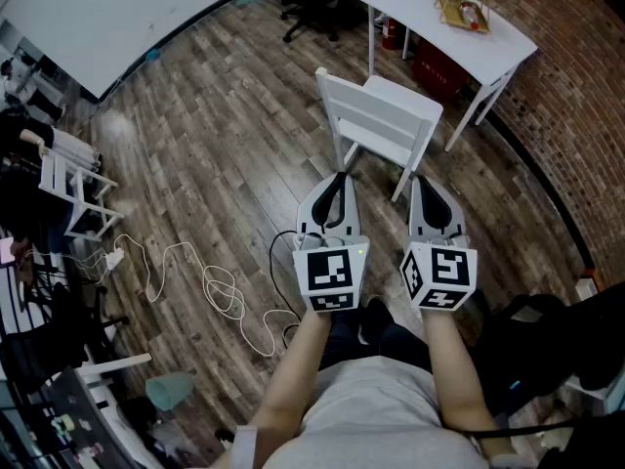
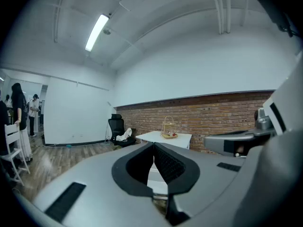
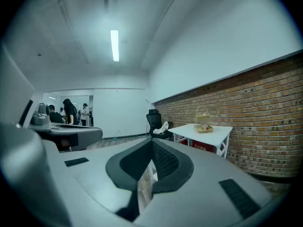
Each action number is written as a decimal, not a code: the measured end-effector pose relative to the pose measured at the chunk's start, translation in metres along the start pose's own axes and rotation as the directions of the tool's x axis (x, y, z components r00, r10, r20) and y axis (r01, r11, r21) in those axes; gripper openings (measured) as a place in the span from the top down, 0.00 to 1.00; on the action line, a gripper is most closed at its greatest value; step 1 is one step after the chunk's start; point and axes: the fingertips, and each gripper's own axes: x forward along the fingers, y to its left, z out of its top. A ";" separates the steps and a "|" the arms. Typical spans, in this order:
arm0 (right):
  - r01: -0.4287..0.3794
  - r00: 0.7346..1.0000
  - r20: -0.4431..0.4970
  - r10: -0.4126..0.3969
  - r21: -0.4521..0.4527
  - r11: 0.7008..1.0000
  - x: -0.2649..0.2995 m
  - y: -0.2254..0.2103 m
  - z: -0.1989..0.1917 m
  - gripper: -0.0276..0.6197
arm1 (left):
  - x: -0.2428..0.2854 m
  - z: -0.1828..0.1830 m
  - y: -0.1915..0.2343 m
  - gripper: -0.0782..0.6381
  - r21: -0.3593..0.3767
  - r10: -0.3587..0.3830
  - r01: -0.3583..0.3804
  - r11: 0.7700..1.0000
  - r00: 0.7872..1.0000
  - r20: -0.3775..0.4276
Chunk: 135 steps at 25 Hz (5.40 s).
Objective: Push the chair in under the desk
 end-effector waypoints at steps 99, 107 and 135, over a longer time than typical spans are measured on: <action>0.081 0.978 -0.196 -0.073 0.032 0.996 0.339 -0.057 -0.013 0.93 | 0.340 -0.027 0.131 0.87 0.049 -0.208 0.220 0.974 0.963 -0.172; 0.011 0.963 -0.270 0.004 0.052 0.999 0.367 -0.079 -0.026 0.93 | 0.384 -0.036 0.111 0.87 0.094 -0.247 0.273 0.957 0.942 -0.225; -0.191 0.820 -0.567 0.084 -0.131 0.973 0.343 -0.087 -0.084 0.78 | 0.382 -0.100 0.051 0.86 0.397 -0.479 0.724 0.565 0.679 -0.556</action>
